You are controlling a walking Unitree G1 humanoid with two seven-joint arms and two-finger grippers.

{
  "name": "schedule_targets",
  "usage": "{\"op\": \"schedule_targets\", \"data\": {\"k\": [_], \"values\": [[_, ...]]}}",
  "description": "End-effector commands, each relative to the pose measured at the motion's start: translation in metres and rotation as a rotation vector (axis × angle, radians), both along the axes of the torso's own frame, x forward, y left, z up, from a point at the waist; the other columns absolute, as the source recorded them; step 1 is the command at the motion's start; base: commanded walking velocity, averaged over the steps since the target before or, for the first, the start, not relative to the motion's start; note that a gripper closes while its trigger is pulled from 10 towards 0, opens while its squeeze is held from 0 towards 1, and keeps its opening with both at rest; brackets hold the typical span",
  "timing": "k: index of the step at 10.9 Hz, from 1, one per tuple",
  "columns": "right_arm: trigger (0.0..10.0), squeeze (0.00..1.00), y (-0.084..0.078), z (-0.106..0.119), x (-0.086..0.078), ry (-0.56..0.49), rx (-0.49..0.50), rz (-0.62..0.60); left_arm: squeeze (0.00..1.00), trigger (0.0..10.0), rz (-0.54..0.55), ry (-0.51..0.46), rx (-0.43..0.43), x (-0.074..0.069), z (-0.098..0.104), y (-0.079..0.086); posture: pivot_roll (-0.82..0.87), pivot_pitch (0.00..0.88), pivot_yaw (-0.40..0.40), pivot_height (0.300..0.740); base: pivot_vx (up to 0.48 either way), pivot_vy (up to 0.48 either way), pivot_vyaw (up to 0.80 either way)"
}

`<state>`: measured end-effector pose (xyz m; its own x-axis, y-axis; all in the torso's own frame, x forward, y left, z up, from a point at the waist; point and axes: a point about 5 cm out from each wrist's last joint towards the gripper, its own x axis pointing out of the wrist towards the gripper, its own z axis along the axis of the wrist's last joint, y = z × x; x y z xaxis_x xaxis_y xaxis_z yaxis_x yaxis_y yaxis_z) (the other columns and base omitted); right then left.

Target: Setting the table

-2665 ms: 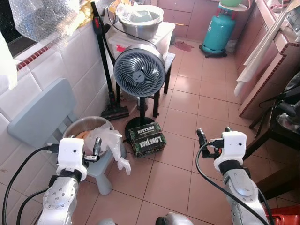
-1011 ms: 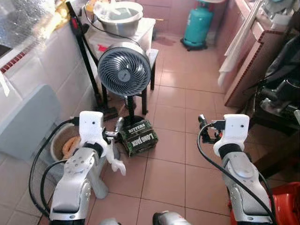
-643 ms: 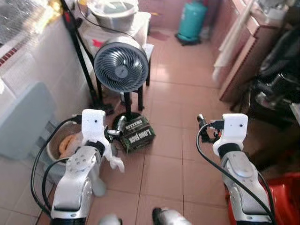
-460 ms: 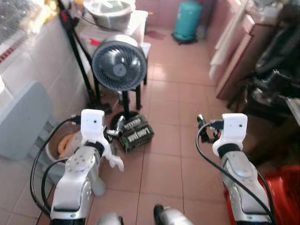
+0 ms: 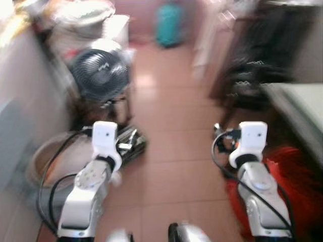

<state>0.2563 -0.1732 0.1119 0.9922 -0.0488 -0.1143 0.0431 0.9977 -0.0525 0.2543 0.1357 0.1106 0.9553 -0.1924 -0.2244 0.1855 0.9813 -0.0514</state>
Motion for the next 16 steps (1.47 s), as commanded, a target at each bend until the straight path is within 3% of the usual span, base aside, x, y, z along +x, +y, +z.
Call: {"op": "schedule_targets", "data": {"k": [1,7,12,16], "values": [[10.0,0.0,-0.004,0.001,0.0,0.0,-0.008,-0.015,0.0,10.0,-0.01,-0.01,0.0,0.002,0.001,-0.002,-0.02,0.0,-0.004,0.74,0.0,0.0,-0.78],[10.0,0.0,-0.005,0.004,0.0,-0.012,-0.009,-0.032,0.0,10.0,-0.021,-0.037,-0.008,0.008,0.006,-0.002,-0.03,0.0,-0.003,0.74,0.0,0.0,-0.78],[10.0,0.0,-0.01,0.004,-0.001,-0.012,-0.009,-0.053,0.0,10.0,0.043,-0.036,-0.01,0.011,0.003,0.005,-0.03,0.0,-0.001,0.74,0.0,0.0,-0.79],[10.0,0.0,-0.008,0.003,-0.001,-0.012,-0.013,-0.049,0.0,10.0,0.039,-0.035,0.001,0.013,0.003,0.007,-0.03,0.0,0.007,0.74,0.0,0.317,-0.79]]}}
